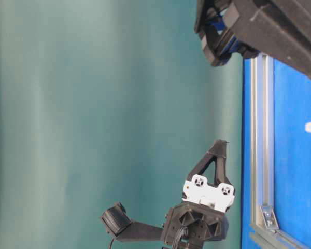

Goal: Insert the wire through the string loop located in the center.
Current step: 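Lower the right gripper onto the black USB cable near its plug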

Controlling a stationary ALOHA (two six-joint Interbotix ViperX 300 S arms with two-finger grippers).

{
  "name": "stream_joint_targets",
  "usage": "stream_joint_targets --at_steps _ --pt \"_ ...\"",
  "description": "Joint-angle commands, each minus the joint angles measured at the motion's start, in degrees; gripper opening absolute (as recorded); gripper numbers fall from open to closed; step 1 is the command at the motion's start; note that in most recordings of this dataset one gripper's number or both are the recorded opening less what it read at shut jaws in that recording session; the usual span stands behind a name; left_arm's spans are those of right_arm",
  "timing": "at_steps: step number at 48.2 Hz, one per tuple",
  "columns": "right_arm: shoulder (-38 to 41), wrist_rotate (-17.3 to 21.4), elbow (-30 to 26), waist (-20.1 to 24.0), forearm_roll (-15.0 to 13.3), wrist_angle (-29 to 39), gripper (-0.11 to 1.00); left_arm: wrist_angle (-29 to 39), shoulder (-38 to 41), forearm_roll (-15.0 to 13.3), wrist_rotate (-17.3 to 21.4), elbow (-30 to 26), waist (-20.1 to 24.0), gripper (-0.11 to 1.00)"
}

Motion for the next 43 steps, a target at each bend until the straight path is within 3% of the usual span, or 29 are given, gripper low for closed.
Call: stream_joint_targets --at_steps 1,16,28,34,43 --pt "-2.4 0.4 -1.1 0.7 0.0 -0.2 0.00 1.1 -2.5 1.1 0.3 -1.3 -0.3 0.00" --pt "-2.7 2.3 -4.2 2.5 0.0 9.7 -0.05 1.8 -2.5 1.1 -0.1 -1.0 -0.3 0.00" --pt "-2.7 6.2 -4.0 3.3 0.1 10.6 -0.01 1.8 -2.5 1.1 -0.2 -1.2 -0.3 0.00" --pt "-2.7 7.4 -4.0 3.3 0.4 10.7 0.18 1.8 -2.5 1.1 -0.2 -1.2 -0.2 0.00" --pt "-2.7 7.4 -4.1 3.3 2.0 10.7 0.73 1.8 -2.5 1.1 -0.3 -1.0 -0.2 0.00"
